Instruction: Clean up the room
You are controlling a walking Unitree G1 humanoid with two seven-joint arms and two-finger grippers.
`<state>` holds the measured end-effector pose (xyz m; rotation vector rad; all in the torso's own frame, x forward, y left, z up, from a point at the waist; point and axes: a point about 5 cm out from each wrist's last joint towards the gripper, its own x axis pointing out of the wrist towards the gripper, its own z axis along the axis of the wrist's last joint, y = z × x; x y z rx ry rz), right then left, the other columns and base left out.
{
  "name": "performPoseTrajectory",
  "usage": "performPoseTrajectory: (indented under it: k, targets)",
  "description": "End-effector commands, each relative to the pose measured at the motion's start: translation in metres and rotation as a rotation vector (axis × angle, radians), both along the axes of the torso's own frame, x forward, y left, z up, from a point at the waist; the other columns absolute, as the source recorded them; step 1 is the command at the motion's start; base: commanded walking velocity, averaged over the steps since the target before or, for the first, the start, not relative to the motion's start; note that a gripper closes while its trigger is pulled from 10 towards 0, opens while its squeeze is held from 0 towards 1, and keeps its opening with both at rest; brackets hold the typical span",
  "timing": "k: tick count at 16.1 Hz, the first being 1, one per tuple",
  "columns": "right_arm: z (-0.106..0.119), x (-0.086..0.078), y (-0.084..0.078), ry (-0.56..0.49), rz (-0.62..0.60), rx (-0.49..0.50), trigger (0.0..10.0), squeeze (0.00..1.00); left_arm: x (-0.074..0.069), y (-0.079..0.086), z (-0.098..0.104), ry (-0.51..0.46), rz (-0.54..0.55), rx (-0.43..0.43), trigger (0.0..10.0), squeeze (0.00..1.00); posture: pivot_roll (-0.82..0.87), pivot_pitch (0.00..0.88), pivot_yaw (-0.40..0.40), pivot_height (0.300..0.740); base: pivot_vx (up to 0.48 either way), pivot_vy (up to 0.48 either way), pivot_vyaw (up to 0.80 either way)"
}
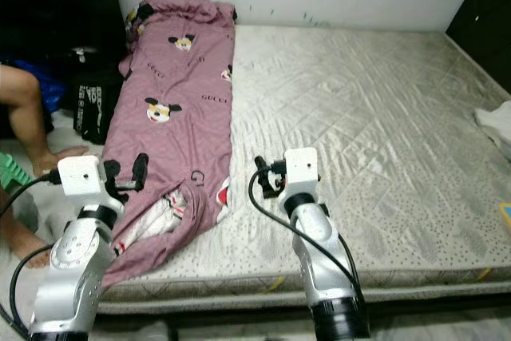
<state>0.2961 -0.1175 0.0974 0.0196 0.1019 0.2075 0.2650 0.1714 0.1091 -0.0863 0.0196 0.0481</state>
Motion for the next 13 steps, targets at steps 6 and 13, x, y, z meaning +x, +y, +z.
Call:
performPoseTrajectory:
  k: [6, 13]
  targets:
    - [0.0004, 0.0027, -0.0001, 0.003, 0.004, -0.002, 10.0, 0.0, 0.002, 0.0005, -0.0009, 0.01, 0.021, -0.002, 10.0, 0.0, 0.07, 0.062, -0.055, 0.61, 0.0, 0.0, 0.0]
    - [-0.0003, 0.0049, 0.0012, 0.004, 0.018, -0.011, 10.0, 0.0, 0.0034, 0.0038, -0.0013, 0.006, 0.045, -0.017, 10.0, 0.0, 0.07, 0.056, -0.062, 0.61, 0.0, 0.0, 0.0]
